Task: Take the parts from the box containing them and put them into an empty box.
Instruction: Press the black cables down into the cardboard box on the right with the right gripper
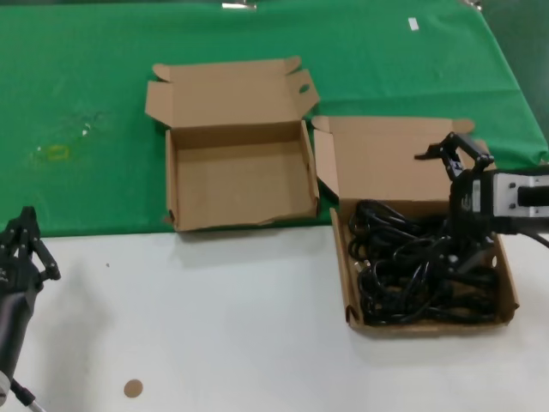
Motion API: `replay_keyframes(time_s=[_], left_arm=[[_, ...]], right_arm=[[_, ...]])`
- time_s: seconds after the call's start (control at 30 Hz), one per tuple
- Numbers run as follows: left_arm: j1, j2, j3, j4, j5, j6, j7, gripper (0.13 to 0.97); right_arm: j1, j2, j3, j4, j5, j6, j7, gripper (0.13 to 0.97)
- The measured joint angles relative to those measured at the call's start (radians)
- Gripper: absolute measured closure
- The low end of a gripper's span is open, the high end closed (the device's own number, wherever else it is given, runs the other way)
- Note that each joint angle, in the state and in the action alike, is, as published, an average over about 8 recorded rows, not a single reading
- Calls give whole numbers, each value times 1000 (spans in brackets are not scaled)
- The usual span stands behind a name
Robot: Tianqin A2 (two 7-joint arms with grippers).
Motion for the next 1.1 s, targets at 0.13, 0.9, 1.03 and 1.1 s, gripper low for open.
replay_keyframes(time_s=[0.13,0.9,1.03,1.1], left_arm=[[0,0,0,0,0,0,0,949],[0,0,0,0,0,0,0,953],[0,0,0,0,0,0,0,953],[0,0,0,0,0,0,0,953]], right_arm=[[56,-35,8,-53,-61,-142,-97,129],[98,-223,88,-280,-240,-380,-380,167],[93,-238,104,-285,-253,-386,-378,199],[92,-244,111,-286,-261,-386,-375,216]])
